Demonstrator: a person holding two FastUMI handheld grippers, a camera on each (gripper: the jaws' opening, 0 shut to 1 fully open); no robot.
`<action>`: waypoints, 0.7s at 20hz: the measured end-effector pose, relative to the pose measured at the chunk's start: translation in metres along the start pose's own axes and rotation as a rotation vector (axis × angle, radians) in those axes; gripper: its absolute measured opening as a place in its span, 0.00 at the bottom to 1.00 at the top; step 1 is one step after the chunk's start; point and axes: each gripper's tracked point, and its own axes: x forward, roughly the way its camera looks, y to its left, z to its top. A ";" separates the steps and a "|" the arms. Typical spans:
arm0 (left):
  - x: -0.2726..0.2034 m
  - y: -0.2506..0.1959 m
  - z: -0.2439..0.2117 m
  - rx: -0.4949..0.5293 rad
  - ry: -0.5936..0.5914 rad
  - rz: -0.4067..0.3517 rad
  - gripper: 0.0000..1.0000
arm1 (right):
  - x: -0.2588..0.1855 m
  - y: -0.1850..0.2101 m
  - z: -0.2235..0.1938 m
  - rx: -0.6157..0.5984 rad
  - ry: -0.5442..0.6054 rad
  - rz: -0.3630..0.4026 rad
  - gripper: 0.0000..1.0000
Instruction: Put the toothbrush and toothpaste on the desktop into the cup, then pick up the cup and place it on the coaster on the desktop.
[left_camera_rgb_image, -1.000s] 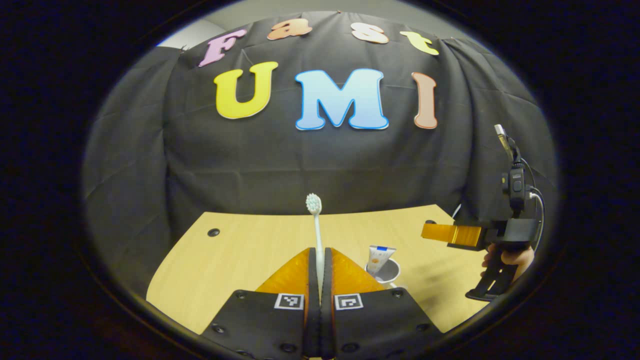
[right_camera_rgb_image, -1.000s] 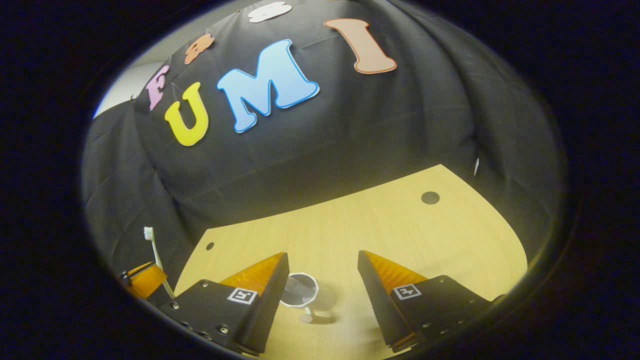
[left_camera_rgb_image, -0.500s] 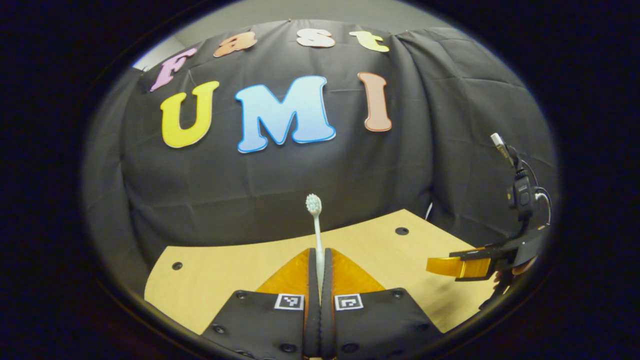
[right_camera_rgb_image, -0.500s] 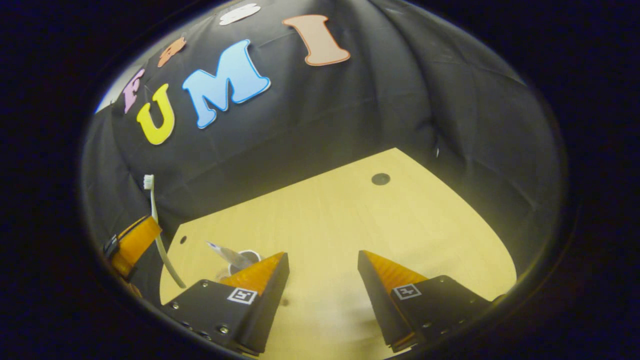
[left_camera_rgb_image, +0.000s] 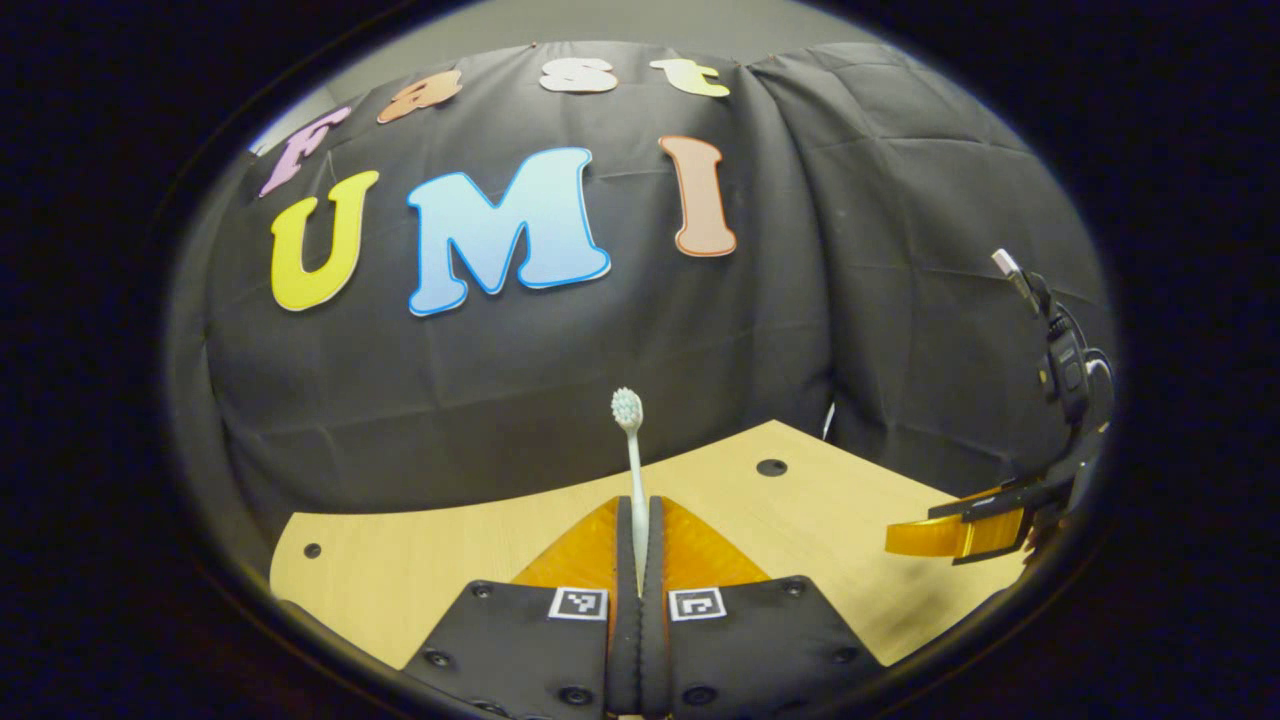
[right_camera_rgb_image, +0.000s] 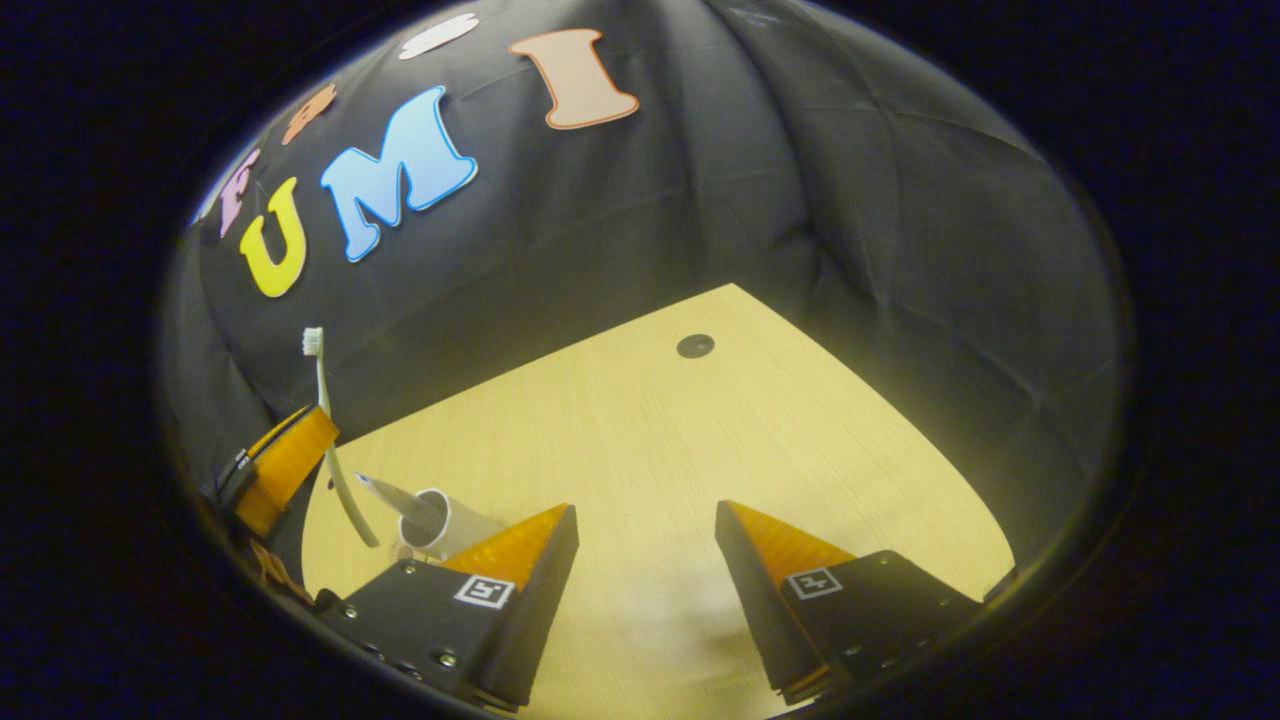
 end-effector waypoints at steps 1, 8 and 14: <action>0.004 -0.002 -0.005 0.000 0.000 0.000 0.08 | 0.000 -0.002 -0.001 0.001 0.007 -0.003 0.83; 0.020 0.003 -0.044 0.052 -0.014 0.048 0.08 | -0.001 -0.016 -0.017 -0.022 0.047 -0.023 0.83; 0.025 0.011 -0.060 0.035 -0.019 0.114 0.08 | -0.003 -0.018 -0.028 -0.029 0.078 -0.017 0.83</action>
